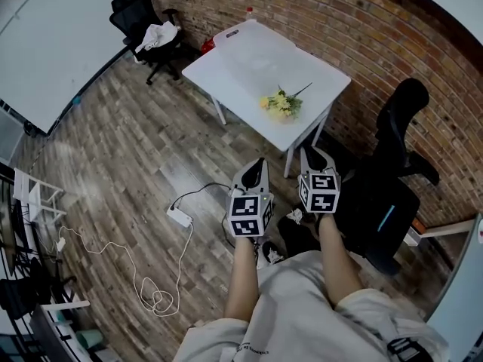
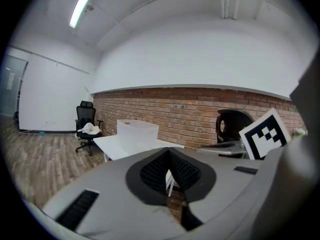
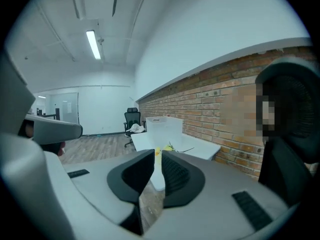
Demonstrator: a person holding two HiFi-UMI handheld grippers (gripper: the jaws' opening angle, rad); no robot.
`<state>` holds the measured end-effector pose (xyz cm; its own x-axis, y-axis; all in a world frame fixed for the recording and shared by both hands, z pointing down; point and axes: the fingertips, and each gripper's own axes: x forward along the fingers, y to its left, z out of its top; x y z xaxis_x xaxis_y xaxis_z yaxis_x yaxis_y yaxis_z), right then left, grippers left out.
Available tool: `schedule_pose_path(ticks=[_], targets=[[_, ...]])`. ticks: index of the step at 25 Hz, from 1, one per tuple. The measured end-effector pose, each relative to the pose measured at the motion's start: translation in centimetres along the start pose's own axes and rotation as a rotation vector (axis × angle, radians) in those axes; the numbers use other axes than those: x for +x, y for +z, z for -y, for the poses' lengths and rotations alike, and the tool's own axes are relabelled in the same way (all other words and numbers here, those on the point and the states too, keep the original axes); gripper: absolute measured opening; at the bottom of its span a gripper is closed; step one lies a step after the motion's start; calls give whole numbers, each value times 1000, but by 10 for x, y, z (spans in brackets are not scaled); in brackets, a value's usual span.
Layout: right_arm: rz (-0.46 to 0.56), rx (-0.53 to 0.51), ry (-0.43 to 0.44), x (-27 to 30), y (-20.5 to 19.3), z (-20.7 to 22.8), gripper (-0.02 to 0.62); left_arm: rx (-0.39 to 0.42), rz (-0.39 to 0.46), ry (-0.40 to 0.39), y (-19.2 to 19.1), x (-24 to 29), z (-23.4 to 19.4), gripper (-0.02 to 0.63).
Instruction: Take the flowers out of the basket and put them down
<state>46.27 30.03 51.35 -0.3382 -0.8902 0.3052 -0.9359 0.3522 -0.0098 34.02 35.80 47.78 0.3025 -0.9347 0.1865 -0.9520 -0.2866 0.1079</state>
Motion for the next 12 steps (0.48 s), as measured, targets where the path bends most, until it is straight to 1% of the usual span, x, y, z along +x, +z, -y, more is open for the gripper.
schedule_pose_path(ticks=[2,4,7,12], targets=[[-6,-22,-12,-5,0,-1,31,-8,6,3,0,-1,0,18],[-17,-30,-6,-7,-3,-2,17,-16,8,5,-3,-3,2,18],[-27,-30,6,-6,-7,-3,15,-14,9,4,-6,-3,5,18],[-38,-14,-13,-2,-11,0,14,-1,-4,-1,-11,-4,3,18]])
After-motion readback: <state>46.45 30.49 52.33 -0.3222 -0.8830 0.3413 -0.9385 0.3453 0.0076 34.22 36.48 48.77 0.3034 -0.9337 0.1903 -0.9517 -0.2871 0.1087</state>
